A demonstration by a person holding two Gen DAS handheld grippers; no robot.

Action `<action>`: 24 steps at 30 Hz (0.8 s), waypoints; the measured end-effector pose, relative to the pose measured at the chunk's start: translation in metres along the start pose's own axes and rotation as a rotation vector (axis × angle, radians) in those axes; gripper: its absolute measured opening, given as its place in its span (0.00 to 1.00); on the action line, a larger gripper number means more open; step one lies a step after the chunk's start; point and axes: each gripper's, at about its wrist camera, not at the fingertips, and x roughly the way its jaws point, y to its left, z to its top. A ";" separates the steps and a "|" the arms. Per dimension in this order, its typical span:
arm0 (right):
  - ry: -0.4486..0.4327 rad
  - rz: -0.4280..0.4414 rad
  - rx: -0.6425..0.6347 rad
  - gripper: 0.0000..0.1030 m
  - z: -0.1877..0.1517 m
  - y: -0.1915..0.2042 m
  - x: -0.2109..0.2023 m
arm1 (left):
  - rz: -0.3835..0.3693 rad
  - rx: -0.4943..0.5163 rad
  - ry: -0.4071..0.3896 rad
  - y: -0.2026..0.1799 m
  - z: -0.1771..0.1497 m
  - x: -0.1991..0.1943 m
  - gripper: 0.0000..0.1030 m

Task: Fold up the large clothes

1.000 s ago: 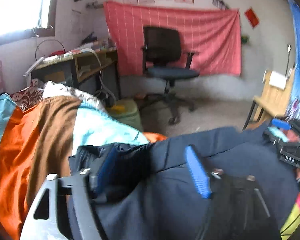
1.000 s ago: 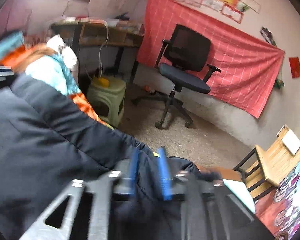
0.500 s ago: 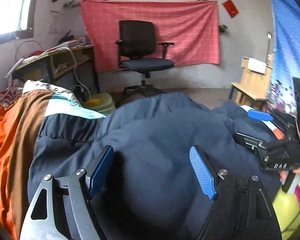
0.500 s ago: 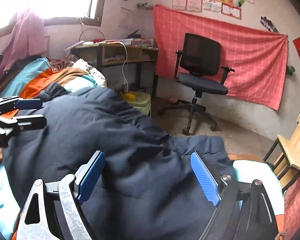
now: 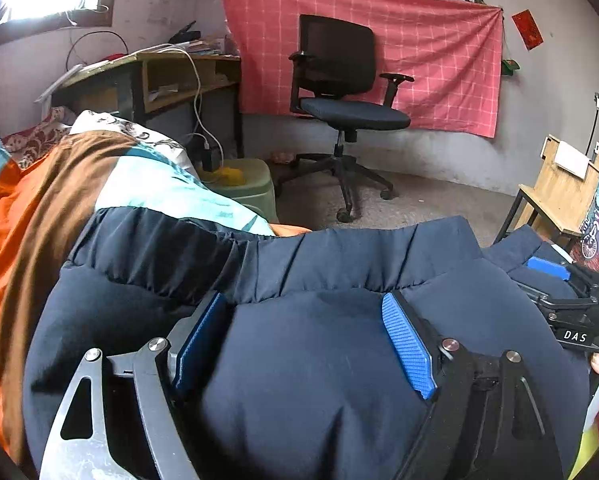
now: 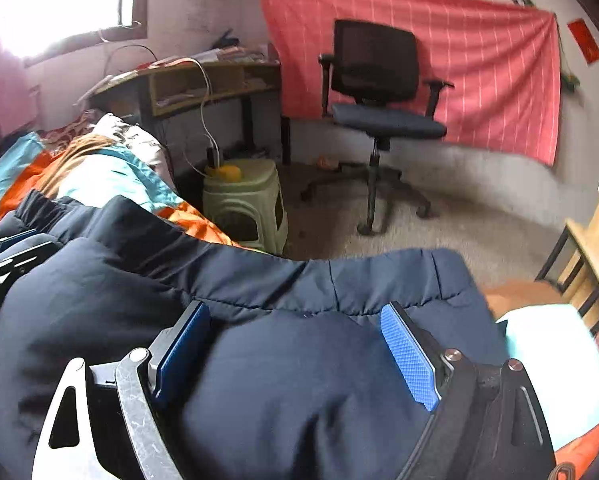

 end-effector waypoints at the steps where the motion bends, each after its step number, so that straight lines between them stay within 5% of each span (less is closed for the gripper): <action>1: 0.018 0.014 0.008 0.84 0.000 -0.002 0.005 | -0.009 -0.002 0.005 0.001 0.001 0.003 0.76; 9: 0.114 0.120 0.100 0.86 0.000 -0.022 0.029 | -0.067 -0.037 0.019 0.011 0.006 0.017 0.78; 24: 0.073 0.089 0.100 0.87 -0.011 -0.020 0.030 | -0.057 -0.022 0.002 0.004 0.002 0.012 0.78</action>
